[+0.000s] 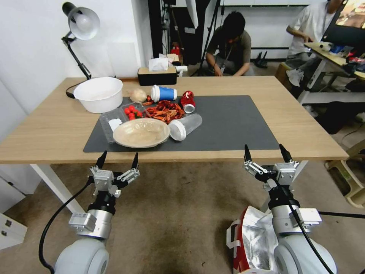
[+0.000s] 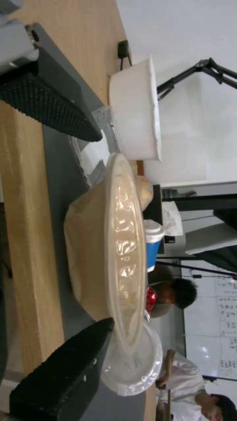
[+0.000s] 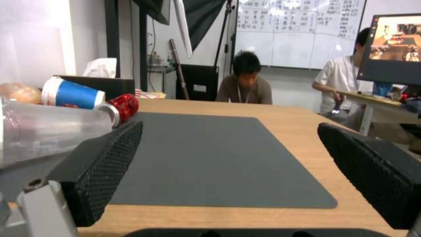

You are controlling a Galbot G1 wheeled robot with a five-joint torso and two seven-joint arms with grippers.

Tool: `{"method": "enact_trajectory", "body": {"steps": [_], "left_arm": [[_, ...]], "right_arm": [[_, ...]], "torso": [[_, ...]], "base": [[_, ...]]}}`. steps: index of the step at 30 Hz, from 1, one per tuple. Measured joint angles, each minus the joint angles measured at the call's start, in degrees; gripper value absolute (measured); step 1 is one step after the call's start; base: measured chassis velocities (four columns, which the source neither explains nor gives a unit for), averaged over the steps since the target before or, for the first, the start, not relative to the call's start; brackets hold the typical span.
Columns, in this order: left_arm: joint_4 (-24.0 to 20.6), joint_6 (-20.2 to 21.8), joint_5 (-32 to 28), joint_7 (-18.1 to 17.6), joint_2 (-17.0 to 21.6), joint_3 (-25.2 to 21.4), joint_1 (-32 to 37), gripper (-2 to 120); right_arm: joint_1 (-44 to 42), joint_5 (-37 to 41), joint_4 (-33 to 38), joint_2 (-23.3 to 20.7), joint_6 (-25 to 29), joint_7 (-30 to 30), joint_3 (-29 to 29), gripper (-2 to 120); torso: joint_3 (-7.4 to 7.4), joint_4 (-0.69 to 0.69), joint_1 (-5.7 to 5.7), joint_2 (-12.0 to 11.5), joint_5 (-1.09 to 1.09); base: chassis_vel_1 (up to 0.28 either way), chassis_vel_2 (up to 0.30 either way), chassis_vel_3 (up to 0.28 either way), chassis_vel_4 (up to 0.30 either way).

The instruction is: Pick up the food delivery bag from the floor and place it on the table.

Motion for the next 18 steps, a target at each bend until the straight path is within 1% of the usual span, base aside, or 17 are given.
{"method": "enact_trajectory", "body": {"steps": [1, 4, 6, 8, 9, 17, 18], "left_arm": [[0.0, 0.0, 0.0, 0.0, 0.0, 0.0, 0.0, 100], [0.23, 0.04, -0.02, -0.02, -0.02, -0.16, -0.02, 100], [0.29, 0.04, -0.03, -0.02, -0.01, -0.16, -0.02, 100], [0.37, 0.06, -0.03, -0.02, 0.04, -0.12, -0.03, 100], [0.37, 0.06, -0.03, -0.02, 0.04, -0.12, -0.03, 100], [0.92, 0.19, 0.15, 0.25, -0.13, 0.46, -0.08, 100], [0.92, 0.19, 0.15, 0.25, -0.13, 0.46, -0.08, 100]], "right_arm": [[0.0, 0.0, 0.0, 0.0, 0.0, 0.0, 0.0, 100], [-0.01, -0.03, 0.0, 0.1, -0.3, 0.0, 0.12, 100], [-0.01, -0.04, 0.0, 0.08, -0.32, 0.0, 0.17, 100], [-0.04, -0.06, 0.12, 0.0, -0.34, 0.0, 0.41, 100], [-0.04, -0.06, 0.12, 0.0, -0.34, 0.0, 0.41, 100], [-0.25, -0.18, 0.07, 0.54, 0.02, 0.47, 0.41, 100], [-0.25, -0.18, 0.07, 0.54, 0.02, 0.47, 0.41, 100]], "torso": [[0.0, 0.0, 0.0, 0.0, 0.0], [-0.67, 0.0, -0.41, -1.1, 0.0], [-0.78, 0.0, -0.48, -1.3, 0.0], [-1.26, 0.0, -0.83, -2.11, 0.0], [-1.26, 0.0, -0.83, -2.11, 0.0], [-2.57, 0.0, -1.89, -4.46, 0.0], [-2.57, 0.0, -1.89, -4.46, 0.0]], "base": [[0.0, 0.0, 0.0, 0.0], [0.0, 0.0, 0.0, 0.0], [0.0, 0.0, 0.0, 0.0], [0.0, 0.0, 0.0, 0.0], [0.0, 0.0, 0.0, 0.0], [0.0, 0.0, 0.0, 0.0], [0.0, 0.0, 0.0, 0.0]]}}
